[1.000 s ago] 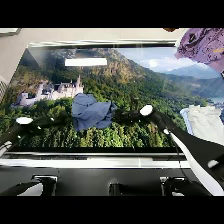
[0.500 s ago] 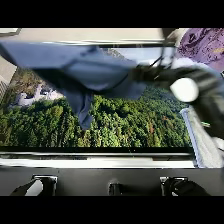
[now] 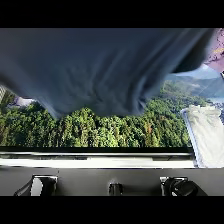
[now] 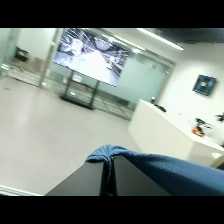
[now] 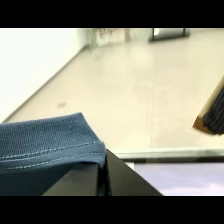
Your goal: Fold the clothes and pants, and hang the long-sleeved shirts on hangers.
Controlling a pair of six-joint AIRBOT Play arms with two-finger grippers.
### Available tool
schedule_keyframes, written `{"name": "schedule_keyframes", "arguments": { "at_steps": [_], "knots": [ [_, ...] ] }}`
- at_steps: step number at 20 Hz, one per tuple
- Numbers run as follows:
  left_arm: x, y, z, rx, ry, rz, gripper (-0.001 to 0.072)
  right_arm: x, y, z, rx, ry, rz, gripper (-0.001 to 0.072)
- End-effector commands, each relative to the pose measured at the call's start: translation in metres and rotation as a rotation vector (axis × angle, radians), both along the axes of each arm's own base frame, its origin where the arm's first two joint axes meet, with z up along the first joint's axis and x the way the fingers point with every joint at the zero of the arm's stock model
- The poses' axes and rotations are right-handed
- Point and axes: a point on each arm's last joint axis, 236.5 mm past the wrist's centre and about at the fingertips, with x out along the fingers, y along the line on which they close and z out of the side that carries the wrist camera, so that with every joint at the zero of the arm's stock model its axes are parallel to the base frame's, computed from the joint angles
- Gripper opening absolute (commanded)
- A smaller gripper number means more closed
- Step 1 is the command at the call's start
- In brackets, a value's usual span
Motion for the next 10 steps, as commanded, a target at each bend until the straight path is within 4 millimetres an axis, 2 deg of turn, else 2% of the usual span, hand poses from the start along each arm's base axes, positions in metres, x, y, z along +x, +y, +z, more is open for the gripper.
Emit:
{"name": "schedule_keyframes", "arguments": {
  "at_steps": [1,3,5,6,8,10],
  "knots": [
    [0.000,0.015,-0.022,-0.005,0.102,0.084,0.0014,-0.004,-0.032,0.015,0.040,-0.051,-0.124,0.0025],
    [0.030,0.028,-0.064,-0.045,0.277,0.029,0.0014,0.041,-0.018,-0.024,0.014,0.082,-0.151,0.0026],
    [0.065,0.042,-0.113,-0.095,0.460,-0.052,0.0014,0.101,0.003,-0.090,0.038,0.276,-0.187,0.0026],
    [0.084,0.047,-0.136,-0.107,0.534,-0.098,0.0014,0.130,0.009,-0.128,0.100,0.379,-0.223,0.0026],
    [0.129,0.061,-0.190,-0.136,0.695,-0.143,0.0014,0.186,0.030,-0.222,0.278,0.615,-0.239,0.0027],
    [0.173,0.074,-0.263,-0.097,0.892,-0.124,0.0014,0.232,0.058,-0.314,0.442,0.831,-0.177,0.0026]
  ]
}}
